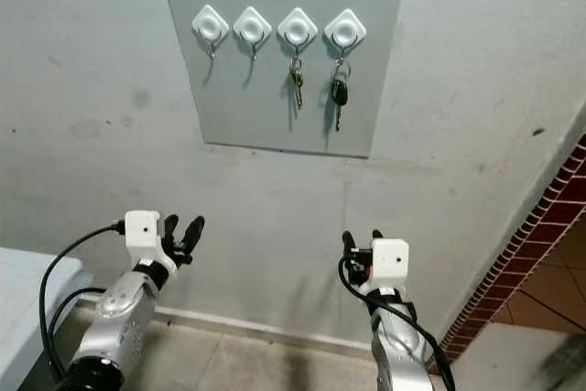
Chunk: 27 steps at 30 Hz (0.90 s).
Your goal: Hang keys on a hook
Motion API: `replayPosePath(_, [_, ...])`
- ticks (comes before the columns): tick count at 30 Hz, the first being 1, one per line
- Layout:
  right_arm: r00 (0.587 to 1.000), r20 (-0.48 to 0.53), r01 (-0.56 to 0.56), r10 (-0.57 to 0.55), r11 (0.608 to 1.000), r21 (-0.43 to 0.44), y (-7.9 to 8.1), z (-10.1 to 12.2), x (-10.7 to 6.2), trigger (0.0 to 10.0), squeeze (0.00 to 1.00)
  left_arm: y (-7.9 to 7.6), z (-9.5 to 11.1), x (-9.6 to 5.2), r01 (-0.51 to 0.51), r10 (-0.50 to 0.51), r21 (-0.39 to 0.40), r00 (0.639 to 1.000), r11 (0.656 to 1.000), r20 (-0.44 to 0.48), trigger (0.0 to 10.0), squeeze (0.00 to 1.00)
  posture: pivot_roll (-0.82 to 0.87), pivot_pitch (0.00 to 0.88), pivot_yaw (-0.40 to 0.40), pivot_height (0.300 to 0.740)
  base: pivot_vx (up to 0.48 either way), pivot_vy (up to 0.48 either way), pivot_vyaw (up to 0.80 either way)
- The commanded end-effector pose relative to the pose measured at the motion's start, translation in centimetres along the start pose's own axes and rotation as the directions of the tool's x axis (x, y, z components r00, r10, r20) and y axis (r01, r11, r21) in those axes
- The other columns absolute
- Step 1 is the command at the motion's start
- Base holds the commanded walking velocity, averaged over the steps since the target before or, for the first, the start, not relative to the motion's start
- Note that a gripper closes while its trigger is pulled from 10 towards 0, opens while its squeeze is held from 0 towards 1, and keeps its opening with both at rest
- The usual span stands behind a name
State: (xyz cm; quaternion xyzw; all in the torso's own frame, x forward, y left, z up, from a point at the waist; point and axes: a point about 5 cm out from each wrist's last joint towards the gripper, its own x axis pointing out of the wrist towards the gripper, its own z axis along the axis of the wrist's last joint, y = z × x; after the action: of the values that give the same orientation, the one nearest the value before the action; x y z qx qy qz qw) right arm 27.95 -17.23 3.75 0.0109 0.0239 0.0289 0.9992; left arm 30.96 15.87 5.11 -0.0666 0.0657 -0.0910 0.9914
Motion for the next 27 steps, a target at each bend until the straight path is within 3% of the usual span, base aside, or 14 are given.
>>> replayPosePath(1, [1.000, -0.028, 0.010, -0.010, 1.000, -0.001, 0.0, -0.8, -0.4, 10.0, 0.00, 0.4, -0.8, -0.5, 0.006, -0.005, 0.027, 1.000, 1.000, -0.022, 10.0, 0.00, 0.09, 0.000, 0.087, 0.740, 0.000, 0.000, 0.00])
replayPosePath(17, [0.973, -0.230, 0.026, -0.029, 1.000, -0.015, -0.3, -5.2, -2.9, 10.0, 0.00, 1.1, -4.0, -1.7, -0.025, 0.029, 0.031, 0.990, 0.999, -0.135, 10.0, 0.00, 0.09, 0.000, 0.076, 0.740, 0.000, 0.000, 0.00])
replayPosePath(21, [0.950, -0.309, 0.032, -0.036, 0.999, -0.018, -0.5, -6.6, -3.8, 10.0, 0.00, 1.1, -5.3, -2.2, -0.041, 0.044, 0.021, 0.979, 0.999, -0.201, 10.0, 0.00, 0.09, 0.000, 0.074, 0.740, 0.000, 0.000, 0.00])
replayPosePath(27, [0.885, -0.463, 0.035, -0.051, 0.998, -0.042, -1.2, -8.9, -5.8, 10.0, 0.00, 0.8, -7.0, -3.1, -0.066, 0.057, -0.021, 0.958, 0.998, -0.280, 10.0, 0.00, 0.09, 0.000, 0.075, 0.740, 0.000, 0.000, 0.00])
